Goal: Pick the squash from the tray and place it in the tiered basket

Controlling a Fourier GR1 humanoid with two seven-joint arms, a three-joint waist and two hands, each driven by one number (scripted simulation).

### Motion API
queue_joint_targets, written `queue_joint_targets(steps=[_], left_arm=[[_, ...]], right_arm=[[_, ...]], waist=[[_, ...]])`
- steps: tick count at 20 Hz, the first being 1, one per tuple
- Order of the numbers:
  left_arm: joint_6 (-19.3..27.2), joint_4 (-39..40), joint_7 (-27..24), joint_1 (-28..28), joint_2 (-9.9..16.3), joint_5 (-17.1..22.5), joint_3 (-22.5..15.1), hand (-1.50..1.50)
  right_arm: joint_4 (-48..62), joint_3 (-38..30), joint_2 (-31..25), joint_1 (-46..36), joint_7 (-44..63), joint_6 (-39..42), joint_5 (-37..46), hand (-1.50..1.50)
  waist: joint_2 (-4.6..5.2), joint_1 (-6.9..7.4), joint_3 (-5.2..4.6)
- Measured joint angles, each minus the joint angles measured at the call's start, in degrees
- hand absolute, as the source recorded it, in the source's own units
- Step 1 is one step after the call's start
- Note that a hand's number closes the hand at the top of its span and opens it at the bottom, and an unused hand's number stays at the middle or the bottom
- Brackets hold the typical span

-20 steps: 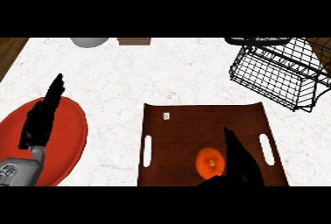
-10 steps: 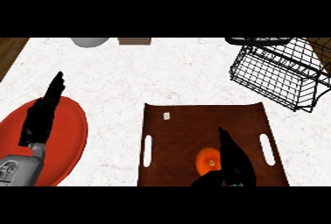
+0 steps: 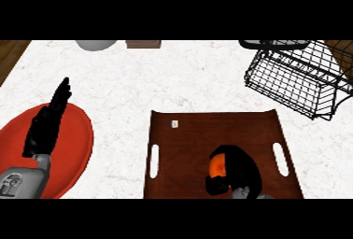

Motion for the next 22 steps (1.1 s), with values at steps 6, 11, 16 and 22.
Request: queue_joint_targets(steps=[6,11,16,22], left_arm=[[-1.12,-0.34,-1.28,1.82,-0.45,-0.45,1.03,0.0],[-2.12,0.48,-1.18,0.5,-0.53,-0.49,2.09,0.0],[-2.55,0.68,-1.12,-1.71,-1.5,-1.26,0.64,0.0],[-2.32,1.03,-0.29,-3.19,-2.5,-2.12,-0.42,0.0]], right_arm=[[0.42,-0.01,0.37,-0.27,-0.96,-0.96,-0.06,1.5],[3.59,-0.15,0.93,-7.39,0.26,-4.04,-1.02,1.5],[16.48,-5.52,1.2,-24.18,-0.89,-6.66,2.4,1.5],[26.19,-12.18,1.33,-39.55,-2.35,-14.44,9.32,1.5]], waist=[[-0.01,-0.04,0.11],[0.41,0.7,0.36],[1.46,3.73,0.39],[1.54,4.56,0.42]])
